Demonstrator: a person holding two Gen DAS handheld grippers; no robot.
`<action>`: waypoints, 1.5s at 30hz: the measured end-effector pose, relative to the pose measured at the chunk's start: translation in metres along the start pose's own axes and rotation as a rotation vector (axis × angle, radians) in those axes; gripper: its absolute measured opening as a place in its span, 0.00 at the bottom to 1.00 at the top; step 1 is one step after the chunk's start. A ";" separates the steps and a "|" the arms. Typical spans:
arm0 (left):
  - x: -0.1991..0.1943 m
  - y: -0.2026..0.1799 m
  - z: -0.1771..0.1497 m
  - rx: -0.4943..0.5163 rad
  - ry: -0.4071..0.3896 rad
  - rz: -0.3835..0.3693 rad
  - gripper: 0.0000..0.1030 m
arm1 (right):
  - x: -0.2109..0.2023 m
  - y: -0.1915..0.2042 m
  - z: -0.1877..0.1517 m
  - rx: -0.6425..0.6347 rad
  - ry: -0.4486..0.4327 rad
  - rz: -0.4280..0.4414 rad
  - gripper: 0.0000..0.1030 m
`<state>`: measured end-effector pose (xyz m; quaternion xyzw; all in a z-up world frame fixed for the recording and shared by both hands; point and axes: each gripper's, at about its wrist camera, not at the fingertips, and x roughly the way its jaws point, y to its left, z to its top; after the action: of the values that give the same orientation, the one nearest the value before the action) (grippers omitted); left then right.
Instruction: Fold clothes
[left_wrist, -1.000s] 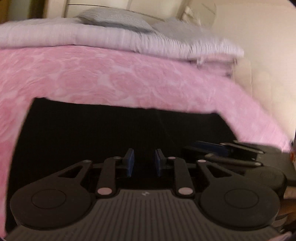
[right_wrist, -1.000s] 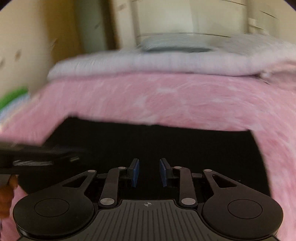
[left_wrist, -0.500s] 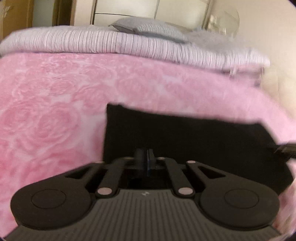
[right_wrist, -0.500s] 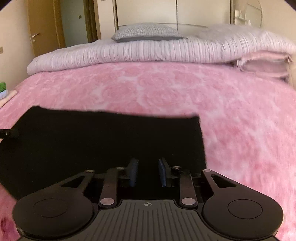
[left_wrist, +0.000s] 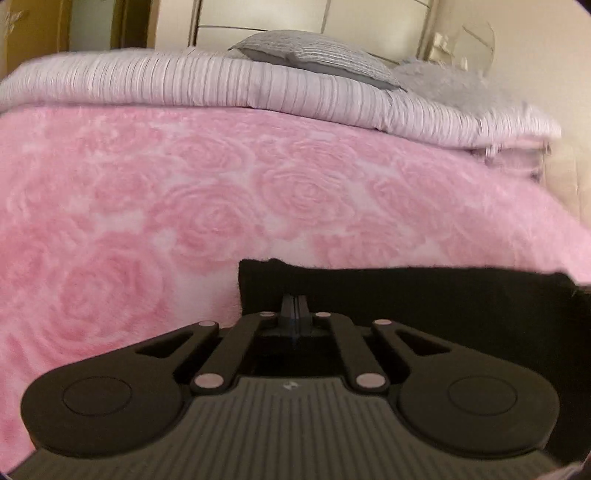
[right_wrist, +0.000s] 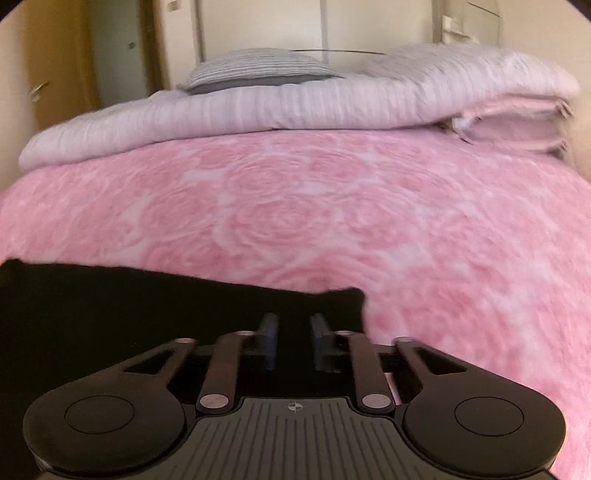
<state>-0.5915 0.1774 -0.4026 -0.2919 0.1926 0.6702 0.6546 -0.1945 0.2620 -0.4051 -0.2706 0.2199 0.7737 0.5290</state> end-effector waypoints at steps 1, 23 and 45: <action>-0.006 -0.006 0.000 0.023 0.001 0.018 0.02 | -0.006 0.003 0.000 -0.005 0.002 -0.015 0.14; -0.160 -0.075 -0.086 -0.079 0.101 0.190 0.16 | -0.172 0.058 -0.097 0.143 0.083 -0.106 0.22; -0.311 -0.163 -0.111 0.013 0.064 0.244 0.31 | -0.291 0.124 -0.119 0.171 0.065 -0.015 0.45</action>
<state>-0.4229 -0.1198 -0.2659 -0.2832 0.2519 0.7340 0.5635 -0.2036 -0.0586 -0.2991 -0.2512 0.3001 0.7389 0.5485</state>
